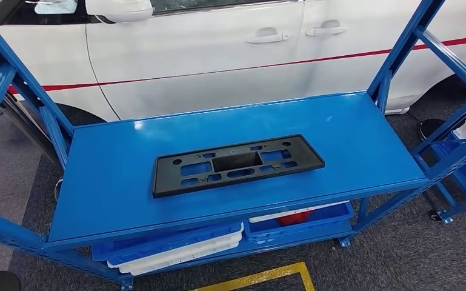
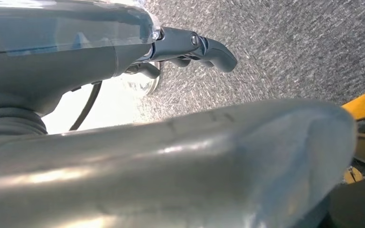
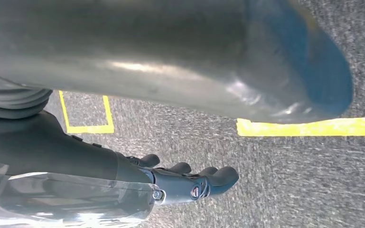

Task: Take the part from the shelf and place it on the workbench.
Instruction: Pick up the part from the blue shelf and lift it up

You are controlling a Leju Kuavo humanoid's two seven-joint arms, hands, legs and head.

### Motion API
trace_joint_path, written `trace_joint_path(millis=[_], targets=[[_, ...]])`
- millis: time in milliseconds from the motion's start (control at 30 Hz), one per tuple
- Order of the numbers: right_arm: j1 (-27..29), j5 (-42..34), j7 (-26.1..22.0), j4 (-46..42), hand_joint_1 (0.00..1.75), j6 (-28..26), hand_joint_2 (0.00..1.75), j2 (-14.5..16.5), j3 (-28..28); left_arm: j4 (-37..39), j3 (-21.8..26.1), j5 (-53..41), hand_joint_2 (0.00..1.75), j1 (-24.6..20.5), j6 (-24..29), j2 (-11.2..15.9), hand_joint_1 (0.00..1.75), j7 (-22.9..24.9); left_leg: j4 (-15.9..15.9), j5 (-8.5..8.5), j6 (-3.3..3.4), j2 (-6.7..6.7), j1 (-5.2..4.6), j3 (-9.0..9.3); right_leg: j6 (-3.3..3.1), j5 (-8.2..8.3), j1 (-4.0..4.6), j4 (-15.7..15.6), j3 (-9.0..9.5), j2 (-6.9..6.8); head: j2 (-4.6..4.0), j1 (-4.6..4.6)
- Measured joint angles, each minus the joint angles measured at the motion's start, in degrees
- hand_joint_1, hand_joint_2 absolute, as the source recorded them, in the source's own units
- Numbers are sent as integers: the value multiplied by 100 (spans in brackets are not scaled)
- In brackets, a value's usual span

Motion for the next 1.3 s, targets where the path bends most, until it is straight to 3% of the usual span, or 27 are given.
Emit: trace_joint_path(millis=[67, 167, 233, 333, 367, 400, 500, 567, 733, 833, 967, 1133, 1300], targets=[[-8, 42, 23, -3, 0, 3, 0, -17, 0, 0, 0, 0, 0, -5, 0, -5, 0, -2, 38, 30, -55, -11, -5, -31, -40, 13, 38, -411, 239, 19, 0, -1], [1, 60, 31, -4, 0, 4, 0, -23, 1, 1, 0, 0, 0, -9, -2, -7, 0, -2, 91, 37, -154, -34, -10, -79, -120, 63, 21, -484, 216, -40, 0, 0], [8, 63, 19, -8, 0, 8, 0, -26, 1, 2, 0, 0, 0, 0, 1, -6, 0, 1, 447, -221, -220, -34, 6, -244, -185, 124, -18, -522, 182, -105, 0, -1], [41, 69, -1, -11, 0, 16, 0, -31, 2, 2, 1, 2, 0, 11, 5, -6, 0, 2, 1555, -792, -318, -19, 68, -692, -209, 157, -4, -511, 115, -212, 0, -1], [53, 69, -4, -11, 0, 18, 0, -31, 2, 2, 1, 3, 0, 17, 8, -6, 0, 1, 1723, -815, -341, -16, 84, -736, -205, 160, -2, -502, 103, -247, 0, -1], [59, 62, -10, -11, 0, 14, 0, -31, 2, 2, 2, 5, 0, 24, 11, -6, 0, 1, 1673, -732, -356, -10, 98, -674, -198, 161, -3, -492, 97, -273, 0, -1], [48, 10, -44, -11, 0, -24, 0, -31, 1, 2, 5, 15, 0, 27, 18, -5, 0, 0, 517, -254, -329, 45, 112, -2, -146, 145, -4, -462, 99, -311, 0, -1], [33, -50, -85, -11, 0, -63, 0, -31, 0, 2, 7, 19, 0, 24, 20, -6, 0, 0, 73, -186, -261, 78, 81, 234, -85, 148, 5, -447, 89, -319, 0, -1], [6, -227, -168, -23, 0, -98, 0, -62, -19, 2, 10, 27, 0, 27, 20, -8, 0, 0, 27, -186, -191, 76, 59, 210, -71, 161, 11, -422, 55, -302, 0, 0], [-15, -622, -367, -32, 0, -86, 0, -94, -161, 2, 11, 35, 0, 19, 20, -8, 0, -4, 35, -187, -150, 78, 39, 203, -30, 183, -9, -444, 56, -301, 0, 0], [-67, -1761, -1023, -54, 0, 225, 0, -259, -729, 2, 13, 69, 0, 19, 21, -8, 0, -12, 42, -179, -113, 79, 16, 191, 20, 207, -30, -461, 53, -301, 0, -1], [-153, -3509, -1983, -131, 0, 1177, 0, -576, -1742, 2, 45, 136, 0, 19, 66, -9, 0, -31, 47, -170, -93, 79, 3, 175, 62, 225, -41, -463, 42, -301, 0, -1], [-190, -4755, -2294, -219, 0, 1800, 0, -847, -2343, 2, 54, 140, 0, 19, 86, -11, 0, -64, 48, -167, -90, 79, 4, 174, 64, 226, -38, -462, 36, -301, 0, -1]])
